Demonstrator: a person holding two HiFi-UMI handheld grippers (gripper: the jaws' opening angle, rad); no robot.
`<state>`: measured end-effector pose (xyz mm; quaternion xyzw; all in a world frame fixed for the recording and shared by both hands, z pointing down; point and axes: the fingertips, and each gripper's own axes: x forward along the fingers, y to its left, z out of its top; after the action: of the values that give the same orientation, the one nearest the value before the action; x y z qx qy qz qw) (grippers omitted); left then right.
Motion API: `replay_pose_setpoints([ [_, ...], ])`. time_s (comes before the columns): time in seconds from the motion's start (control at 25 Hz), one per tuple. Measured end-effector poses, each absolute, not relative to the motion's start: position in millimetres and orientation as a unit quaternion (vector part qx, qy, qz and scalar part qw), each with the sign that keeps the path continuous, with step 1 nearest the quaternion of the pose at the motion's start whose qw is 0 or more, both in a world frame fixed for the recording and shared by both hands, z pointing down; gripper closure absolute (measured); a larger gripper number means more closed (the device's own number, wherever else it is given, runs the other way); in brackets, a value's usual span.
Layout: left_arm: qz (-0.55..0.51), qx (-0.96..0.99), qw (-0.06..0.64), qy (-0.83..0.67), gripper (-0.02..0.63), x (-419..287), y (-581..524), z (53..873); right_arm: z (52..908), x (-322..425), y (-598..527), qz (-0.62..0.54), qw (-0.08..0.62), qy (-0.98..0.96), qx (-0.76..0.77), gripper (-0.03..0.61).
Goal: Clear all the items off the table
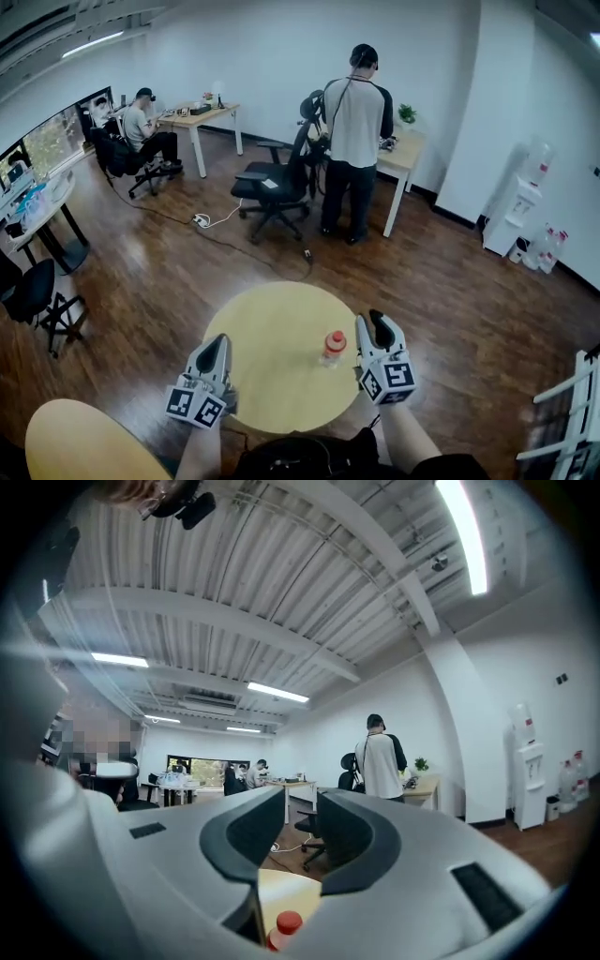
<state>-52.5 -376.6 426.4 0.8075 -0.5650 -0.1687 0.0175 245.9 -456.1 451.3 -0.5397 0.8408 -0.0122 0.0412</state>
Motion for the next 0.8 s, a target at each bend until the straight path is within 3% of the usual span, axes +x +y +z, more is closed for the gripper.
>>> replay_pose_setpoints([
  [0.16, -0.162, 0.812, 0.033, -0.559, 0.623, -52.8, -384.6, 438.8, 469.4, 249.8, -452.7, -0.02, 0.021, 0.833, -0.552, 0.467],
  [0.32, -0.143, 0.808, 0.066, -0.567, 0.623, -62.1, -383.9, 464.9, 508.7, 238.5, -451.7, -0.06, -0.024, 0.841, -0.536, 0.296],
  [0.44, -0.127, 0.804, 0.095, -0.573, 0.623, -65.3, -377.7, 486.4, 540.3, 232.9, -447.2, -0.085, -0.058, 0.843, -0.528, 0.241],
  [0.56, -0.112, 0.799, 0.118, -0.579, 0.623, -70.7, -373.3, 504.9, 571.1, 222.2, -447.1, -0.103, -0.091, 0.845, -0.517, 0.234],
  [0.6, -0.107, 0.797, 0.127, -0.581, 0.623, -71.4, -371.9, 511.4, 581.7, 219.5, -447.3, -0.107, -0.104, 0.845, -0.514, 0.203],
  [0.8, -0.084, 0.792, 0.168, -0.581, 0.623, -59.0, -373.0, 538.8, 623.5, 218.7, -449.5, -0.113, -0.162, 0.842, -0.502, 0.201],
])
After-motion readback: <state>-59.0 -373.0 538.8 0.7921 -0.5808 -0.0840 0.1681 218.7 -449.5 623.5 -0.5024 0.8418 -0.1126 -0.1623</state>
